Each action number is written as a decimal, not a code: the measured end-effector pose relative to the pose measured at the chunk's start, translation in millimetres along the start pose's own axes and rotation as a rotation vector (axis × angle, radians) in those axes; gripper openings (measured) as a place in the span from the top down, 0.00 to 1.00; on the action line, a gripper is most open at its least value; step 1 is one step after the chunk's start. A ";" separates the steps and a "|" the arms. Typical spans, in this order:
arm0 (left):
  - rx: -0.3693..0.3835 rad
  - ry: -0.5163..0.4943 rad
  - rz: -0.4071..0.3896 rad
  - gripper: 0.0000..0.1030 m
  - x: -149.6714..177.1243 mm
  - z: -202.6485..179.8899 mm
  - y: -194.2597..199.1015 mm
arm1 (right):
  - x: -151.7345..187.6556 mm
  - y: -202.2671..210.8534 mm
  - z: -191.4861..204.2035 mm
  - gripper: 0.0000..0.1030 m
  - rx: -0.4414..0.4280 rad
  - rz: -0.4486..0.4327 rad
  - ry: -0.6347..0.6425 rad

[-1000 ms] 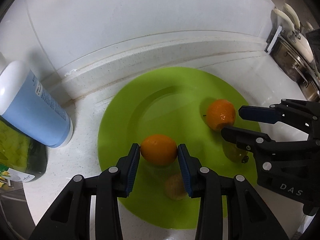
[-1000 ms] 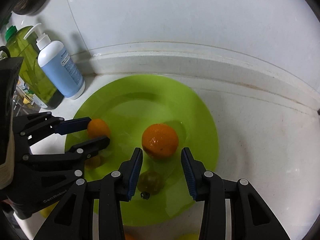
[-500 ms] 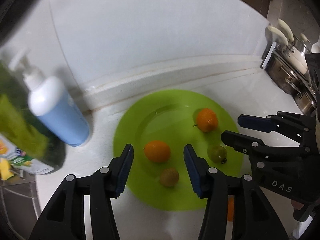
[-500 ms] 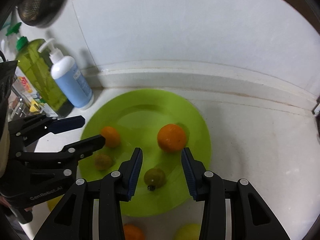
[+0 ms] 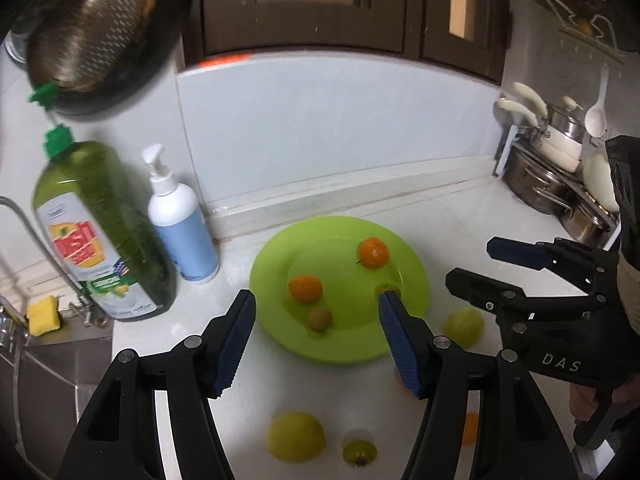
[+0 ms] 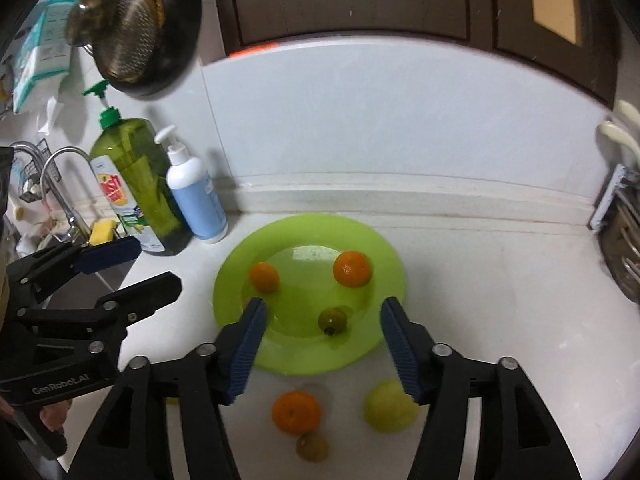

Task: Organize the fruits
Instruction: 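Withdraw both open grippers from the plate toward the remaining fruits, then grasp a green fruit with the left gripper while the right gripper grasps an orange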

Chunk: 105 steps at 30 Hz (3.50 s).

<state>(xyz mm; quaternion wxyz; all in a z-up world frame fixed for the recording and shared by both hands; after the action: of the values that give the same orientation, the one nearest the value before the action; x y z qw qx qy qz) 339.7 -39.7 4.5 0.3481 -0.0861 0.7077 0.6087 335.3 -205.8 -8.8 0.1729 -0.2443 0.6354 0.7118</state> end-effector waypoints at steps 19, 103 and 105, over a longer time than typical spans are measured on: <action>0.018 -0.043 -0.033 0.36 91.0 -9.3 50.5 | 84.7 65.4 38.6 0.30 0.080 -0.119 -0.023; 0.156 -0.232 0.159 0.71 118.6 -31.9 -49.1 | 151.4 -28.2 20.4 0.68 0.038 0.190 -0.219; 0.156 -0.223 0.155 0.71 118.1 -31.3 -46.0 | 151.0 -26.8 21.0 0.68 0.035 0.185 -0.213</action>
<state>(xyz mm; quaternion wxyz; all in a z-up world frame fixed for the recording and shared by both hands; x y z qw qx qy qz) 265.0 -44.1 -102.4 0.3822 0.0642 0.7142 0.5829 223.6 -191.3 -115.0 0.1770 -0.1048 0.6457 0.7353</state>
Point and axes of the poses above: each gripper's, at about its wrist camera, not at the fingertips, and y roughly against the way its jaws point, z to its left, x to its underside, the point moved 1 cm from there along -y, roughly the way its jaws point, and after that the axes turned 11 degrees about z, right-handed, at the moved point
